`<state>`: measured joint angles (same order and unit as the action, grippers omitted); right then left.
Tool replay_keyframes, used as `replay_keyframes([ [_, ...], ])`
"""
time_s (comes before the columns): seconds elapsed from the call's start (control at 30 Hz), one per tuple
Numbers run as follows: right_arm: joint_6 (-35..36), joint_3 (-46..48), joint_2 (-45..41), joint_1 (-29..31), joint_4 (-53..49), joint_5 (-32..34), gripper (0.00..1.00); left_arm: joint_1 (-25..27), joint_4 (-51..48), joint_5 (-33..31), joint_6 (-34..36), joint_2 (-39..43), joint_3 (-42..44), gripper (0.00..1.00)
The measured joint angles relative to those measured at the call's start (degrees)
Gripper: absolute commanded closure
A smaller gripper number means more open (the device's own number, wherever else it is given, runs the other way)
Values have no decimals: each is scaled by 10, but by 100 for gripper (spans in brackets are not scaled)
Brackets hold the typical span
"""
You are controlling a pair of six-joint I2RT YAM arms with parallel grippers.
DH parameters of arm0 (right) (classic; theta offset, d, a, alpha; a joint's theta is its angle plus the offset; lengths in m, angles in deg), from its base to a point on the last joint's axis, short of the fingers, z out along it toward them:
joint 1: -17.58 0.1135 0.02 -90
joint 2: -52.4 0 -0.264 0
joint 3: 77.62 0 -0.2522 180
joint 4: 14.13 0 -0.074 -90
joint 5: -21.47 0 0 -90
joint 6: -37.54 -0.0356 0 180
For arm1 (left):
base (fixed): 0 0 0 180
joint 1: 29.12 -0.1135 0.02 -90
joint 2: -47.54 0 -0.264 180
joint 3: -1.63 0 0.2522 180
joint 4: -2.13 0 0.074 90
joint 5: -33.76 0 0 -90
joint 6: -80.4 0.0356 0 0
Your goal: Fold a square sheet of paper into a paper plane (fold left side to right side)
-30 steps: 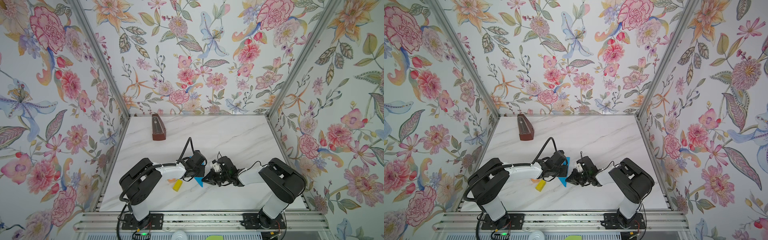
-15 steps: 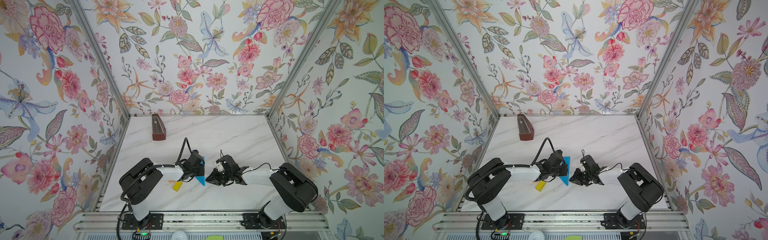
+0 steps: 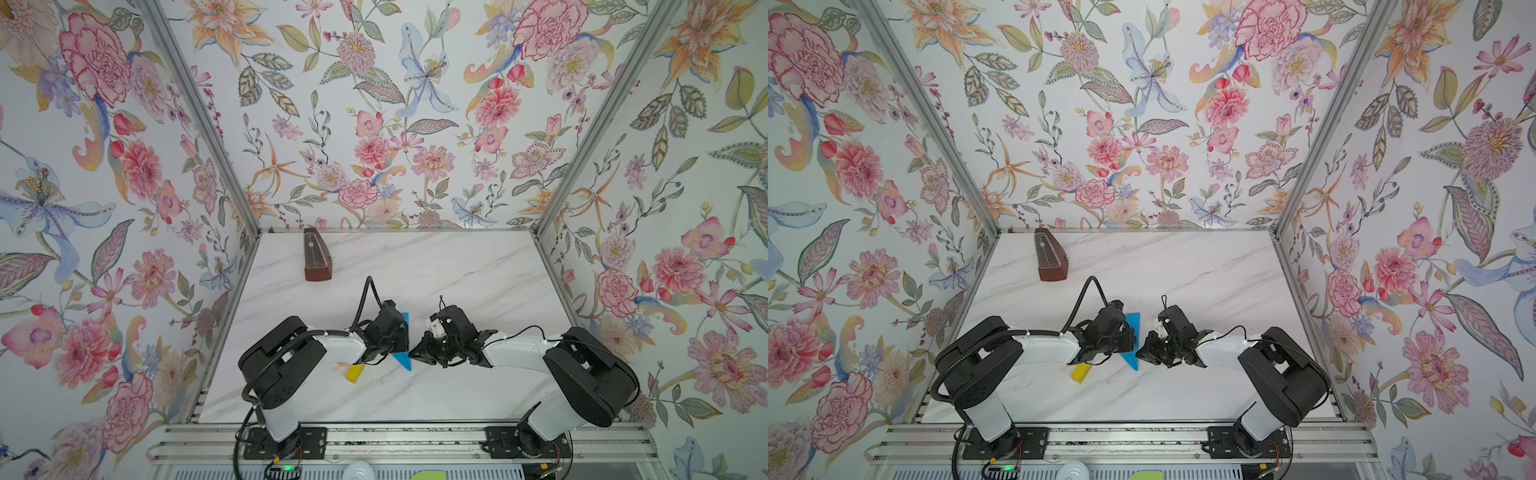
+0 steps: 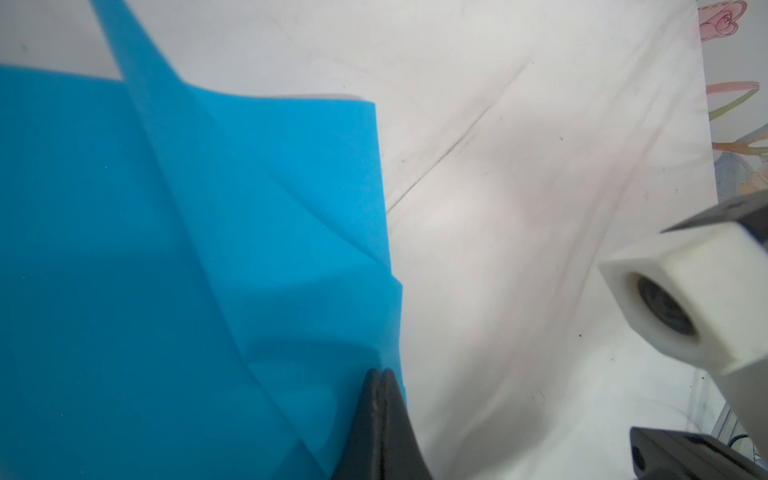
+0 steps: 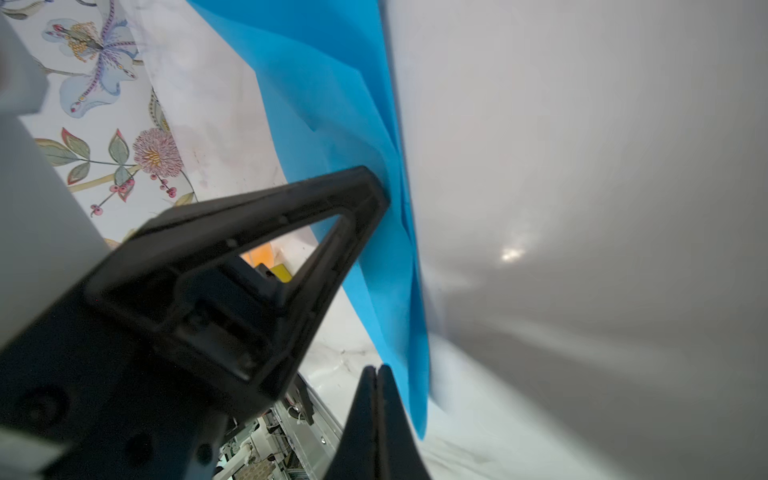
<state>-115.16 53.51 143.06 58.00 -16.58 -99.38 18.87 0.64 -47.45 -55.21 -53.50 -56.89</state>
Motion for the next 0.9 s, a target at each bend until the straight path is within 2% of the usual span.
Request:
replay_keyframes([
  [0.23, -14, -18, 50, 0, 45, -17, 98, 0, 0, 0, -4, 0, 0, 100],
  [0.43, -16, -21, 73, 0, 46, -16, 100, 0, 0, 0, -4, 0, 0, 100],
  [0.9, -12, 48, 41, 23, 96, 0, 100, 0, 4, 0, -4, -1, 2, 100],
])
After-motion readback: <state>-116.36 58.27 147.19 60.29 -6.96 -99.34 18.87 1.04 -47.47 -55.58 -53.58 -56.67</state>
